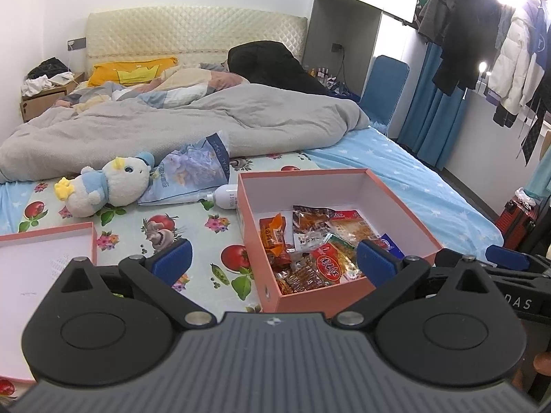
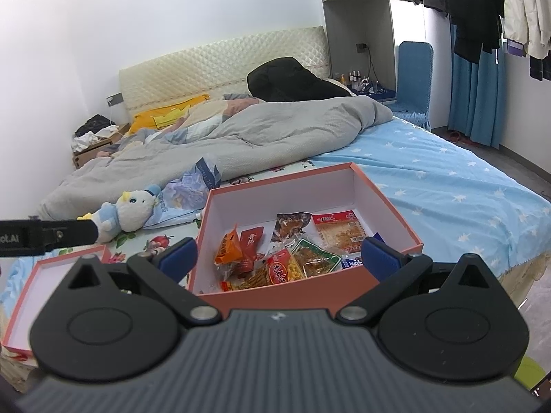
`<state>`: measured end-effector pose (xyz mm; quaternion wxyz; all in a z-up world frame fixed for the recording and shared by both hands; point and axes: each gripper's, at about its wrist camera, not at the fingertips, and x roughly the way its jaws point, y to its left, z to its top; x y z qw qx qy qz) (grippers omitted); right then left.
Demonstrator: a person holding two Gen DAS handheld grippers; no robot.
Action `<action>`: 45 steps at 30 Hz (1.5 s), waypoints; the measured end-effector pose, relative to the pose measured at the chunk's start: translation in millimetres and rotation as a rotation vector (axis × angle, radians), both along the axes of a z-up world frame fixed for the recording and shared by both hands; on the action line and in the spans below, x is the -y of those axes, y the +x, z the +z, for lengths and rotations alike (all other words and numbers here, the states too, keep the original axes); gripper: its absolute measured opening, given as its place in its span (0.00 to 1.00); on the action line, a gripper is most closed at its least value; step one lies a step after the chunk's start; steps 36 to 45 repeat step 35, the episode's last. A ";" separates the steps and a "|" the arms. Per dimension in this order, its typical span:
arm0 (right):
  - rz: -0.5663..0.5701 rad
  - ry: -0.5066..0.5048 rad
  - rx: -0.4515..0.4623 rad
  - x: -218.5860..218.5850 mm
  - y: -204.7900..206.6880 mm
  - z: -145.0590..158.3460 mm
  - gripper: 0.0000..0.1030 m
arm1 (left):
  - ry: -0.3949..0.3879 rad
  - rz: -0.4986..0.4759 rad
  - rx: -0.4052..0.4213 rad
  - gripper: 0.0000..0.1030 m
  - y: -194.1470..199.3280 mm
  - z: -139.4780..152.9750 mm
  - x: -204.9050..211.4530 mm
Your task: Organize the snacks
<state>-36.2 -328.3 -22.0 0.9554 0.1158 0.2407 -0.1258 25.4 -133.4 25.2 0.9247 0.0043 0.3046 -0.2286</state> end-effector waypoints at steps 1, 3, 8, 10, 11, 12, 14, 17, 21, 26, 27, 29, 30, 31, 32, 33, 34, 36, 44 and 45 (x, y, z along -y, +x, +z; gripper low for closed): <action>0.000 -0.001 0.000 -0.2 0.1 0.4 1.00 | 0.000 -0.001 -0.001 1.00 0.1 0.1 0.1; 0.000 0.002 0.001 0.0 0.0 -0.1 1.00 | 0.002 0.001 0.001 1.00 -0.2 0.1 0.1; 0.002 0.004 0.000 -0.3 -0.3 0.7 1.00 | 0.001 0.001 0.006 1.00 -1.2 1.2 -1.0; 0.004 0.004 -0.001 -1.0 -0.4 1.3 1.00 | 0.001 0.000 0.005 1.00 -1.3 1.4 -1.1; 0.005 0.004 -0.001 -0.2 -0.8 1.9 1.00 | 0.001 0.000 0.006 1.00 -1.4 1.4 -1.2; 0.005 0.005 -0.001 -0.2 -0.8 1.9 1.00 | 0.002 0.000 0.006 1.00 -1.2 1.4 -1.1; 0.004 0.005 0.000 -0.3 -0.9 1.8 1.00 | 0.002 -0.001 0.006 1.00 -1.3 1.5 -1.2; 0.006 0.005 0.001 -1.1 -0.8 2.2 1.00 | 0.003 -0.002 0.008 1.00 -1.3 2.1 -1.2; 0.006 0.007 0.002 -2.1 -0.2 2.3 1.00 | 0.003 -0.005 0.009 1.00 -1.6 3.6 -0.9; 0.003 0.007 0.005 -2.9 0.0 3.1 1.00 | 0.007 -0.012 0.013 1.00 -2.5 6.5 0.5; 0.002 0.006 0.005 -1.5 -0.5 2.6 1.00 | 0.008 -0.013 0.011 1.00 -2.4 6.4 0.7; -0.004 0.009 0.007 -1.3 -0.5 3.4 1.00 | 0.009 -0.019 0.014 1.00 -2.9 7.7 1.2; -0.005 0.013 0.009 -0.9 -0.8 3.5 1.00 | 0.012 -0.024 0.019 1.00 -3.4 9.4 2.0; -0.006 0.015 0.010 -0.1 -0.7 3.8 1.00 | 0.017 -0.028 0.023 1.00 -3.5 10.5 3.0; -0.007 0.013 0.010 -0.2 -1.3 3.7 1.00 | 0.018 -0.031 0.026 1.00 -3.8 11.4 3.6; -0.006 0.010 0.009 -0.7 -1.2 3.8 1.00 | 0.017 -0.035 0.027 1.00 -3.3 12.6 4.0; -0.004 0.008 0.009 -1.0 -1.2 4.1 1.00 | 0.016 -0.038 0.027 1.00 -3.6 13.1 4.5; -0.004 0.007 0.008 -0.9 -1.3 4.1 1.00 | 0.016 -0.040 0.027 1.00 -3.3 14.1 4.8; -0.004 0.007 0.008 -0.9 -1.3 4.1 1.00 | 0.016 -0.040 0.027 1.00 -3.3 14.1 4.8; -0.004 0.007 0.008 -0.9 -1.3 4.1 1.00 | 0.016 -0.040 0.027 1.00 -3.3 14.1 4.8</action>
